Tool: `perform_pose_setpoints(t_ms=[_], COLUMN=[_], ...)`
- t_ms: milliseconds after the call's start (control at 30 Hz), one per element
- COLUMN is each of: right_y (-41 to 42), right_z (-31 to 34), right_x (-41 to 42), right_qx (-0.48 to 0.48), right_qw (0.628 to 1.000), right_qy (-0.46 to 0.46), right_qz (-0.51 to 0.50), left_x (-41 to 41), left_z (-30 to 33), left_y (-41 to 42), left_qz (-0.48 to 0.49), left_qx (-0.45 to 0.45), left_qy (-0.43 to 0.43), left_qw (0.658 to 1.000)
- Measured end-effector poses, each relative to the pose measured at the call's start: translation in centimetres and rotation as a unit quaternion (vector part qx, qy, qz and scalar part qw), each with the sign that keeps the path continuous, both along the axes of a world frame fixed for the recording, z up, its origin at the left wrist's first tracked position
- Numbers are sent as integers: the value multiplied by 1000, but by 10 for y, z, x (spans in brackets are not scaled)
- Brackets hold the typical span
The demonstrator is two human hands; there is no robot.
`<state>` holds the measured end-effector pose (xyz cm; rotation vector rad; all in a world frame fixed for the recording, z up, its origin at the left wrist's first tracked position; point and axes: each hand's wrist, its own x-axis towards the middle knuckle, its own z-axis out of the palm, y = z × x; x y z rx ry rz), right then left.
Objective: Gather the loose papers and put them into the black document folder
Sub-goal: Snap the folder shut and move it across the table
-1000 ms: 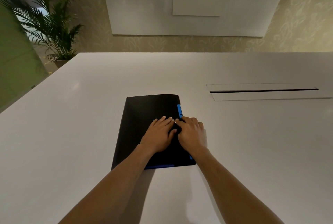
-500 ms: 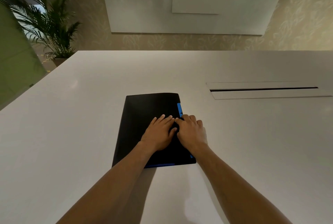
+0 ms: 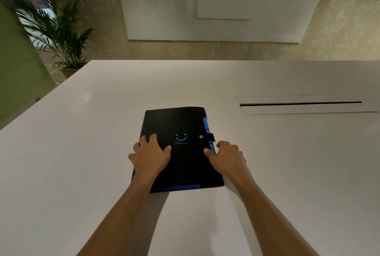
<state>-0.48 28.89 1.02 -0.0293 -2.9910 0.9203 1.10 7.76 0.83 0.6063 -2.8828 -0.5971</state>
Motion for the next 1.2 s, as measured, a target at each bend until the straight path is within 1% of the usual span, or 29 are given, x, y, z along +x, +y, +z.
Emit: perform_pose_setpoints(t_ms=[67,133,200,267,333,400,467,500,633,700,767,867,967,1067,1200], right_y=[-1,-2,-1,2,7,15,24,29,53,64,72,79,84,88,94], right_z=[0,1,1,0,0,2,5,7,14,16,19,25,35,43,43], right_x=[1,1,0,-2,-6,-10,-14,-15,-22,-29,-39,-59,-87,-126,-182], right_qx=[0,-10,-65,-153,-208,-244,-310,-347,-425,-451,-475,-494,-497,-478,-449], right_qw=[1000,1000,996,984,972,962,938,923,882,869,862,861,864,877,893], right_qy=[-8,-25,-61,-86,-92,-109,-148,-167,-200,-195,-170,-118,-74,-54,-34], right_qz=[-1,-2,-11,-40,-62,-59,-37,-20,38,54,49,29,28,8,-8], left_x=[5,5,2,-1,-3,-6,-11,-15,-28,-35,-46,-65,-91,-123,-172], left_z=[2,7,13,16,16,14,13,14,20,26,31,38,43,43,39], left_y=[-2,-4,-11,-20,-24,-24,-22,-20,-12,-9,-4,6,18,29,39], left_qz=[1,8,27,35,32,49,70,68,-4,-46,-86,-114,-87,-86,-126], left_qx=[4,38,102,180,257,349,441,459,457,460,471,494,504,469,387], left_qy=[-9,-4,15,49,66,71,73,68,61,60,48,43,73,98,102], left_qw=[1000,999,994,982,964,933,892,883,887,885,876,861,856,873,908])
